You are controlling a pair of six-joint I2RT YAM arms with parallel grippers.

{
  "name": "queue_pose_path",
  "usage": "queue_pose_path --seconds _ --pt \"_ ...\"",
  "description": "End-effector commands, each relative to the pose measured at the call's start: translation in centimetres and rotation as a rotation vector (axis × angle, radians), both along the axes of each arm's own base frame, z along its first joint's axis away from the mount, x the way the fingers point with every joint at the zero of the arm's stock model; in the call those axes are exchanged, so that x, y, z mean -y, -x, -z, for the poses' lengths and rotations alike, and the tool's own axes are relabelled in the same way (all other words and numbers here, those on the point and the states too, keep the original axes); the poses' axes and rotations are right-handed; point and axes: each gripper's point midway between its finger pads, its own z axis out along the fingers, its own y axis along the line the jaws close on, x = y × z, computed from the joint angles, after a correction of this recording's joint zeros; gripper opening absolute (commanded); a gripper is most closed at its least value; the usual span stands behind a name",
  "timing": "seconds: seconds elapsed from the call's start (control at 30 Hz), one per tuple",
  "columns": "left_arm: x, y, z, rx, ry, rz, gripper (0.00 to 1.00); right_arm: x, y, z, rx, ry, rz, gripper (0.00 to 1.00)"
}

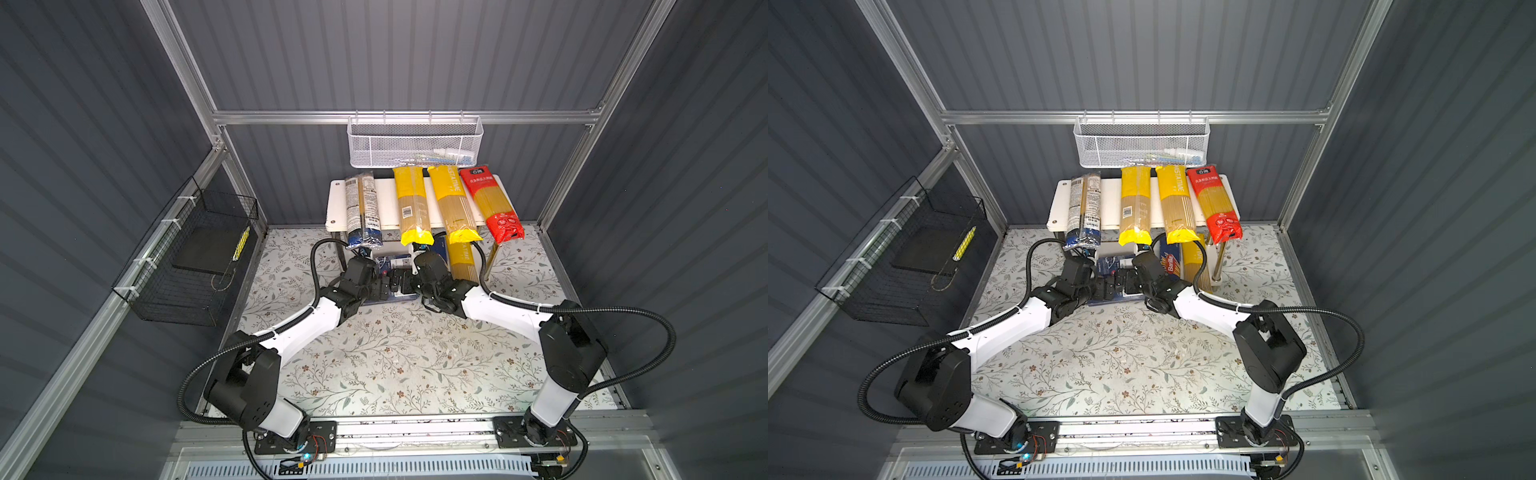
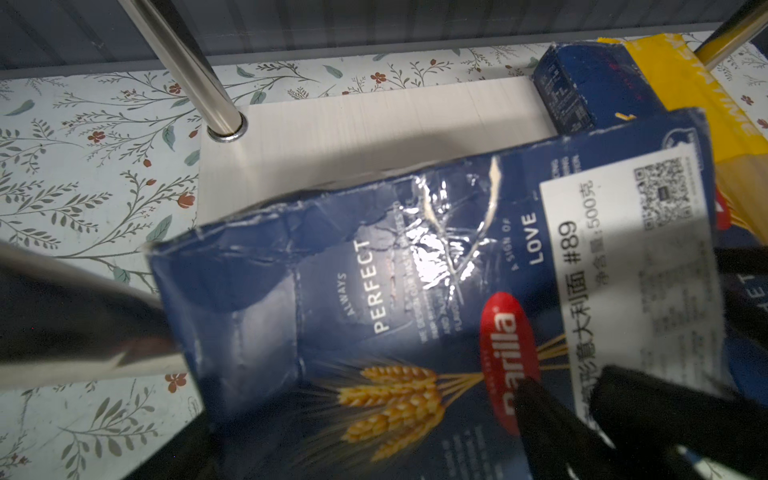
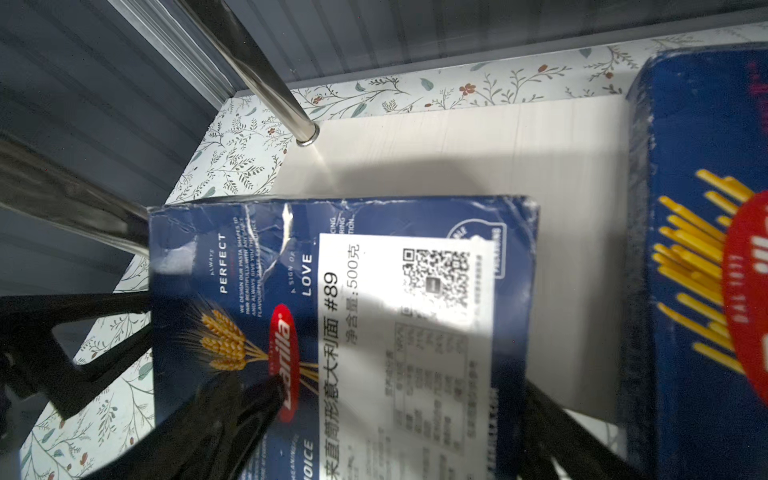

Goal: Place and organize the pasta boxes and bags onto the shelf
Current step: 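Lower the dark blue box with both grippers onto the shelf's lower tier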

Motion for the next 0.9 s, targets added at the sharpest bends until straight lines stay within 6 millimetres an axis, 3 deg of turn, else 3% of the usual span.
queue_pose_path --seconds 0.0,0.27,0.53,0.87 --pt "4.7 -2.6 -8.1 0.222 0.193 0.129 0.99 -5.9 2.2 -6.4 0.117 -0.182 -0.219 0.99" --pt "4.1 -4.2 -7.0 0.201 0.196 0.108 0.99 -5.4 1.1 -5.9 0.108 -0.187 -0.192 0.99" --pt "4.6 -4.8 -7.6 0.206 0.22 0.118 0.99 -5.2 0.2 -5.9 0.11 -0.196 -0.176 0.99" --pt "2.3 -5.9 -7.9 0.21 0.129 0.036 0.99 -4.7 -1.7 -6.0 0.101 -0.182 -0.148 0.99"
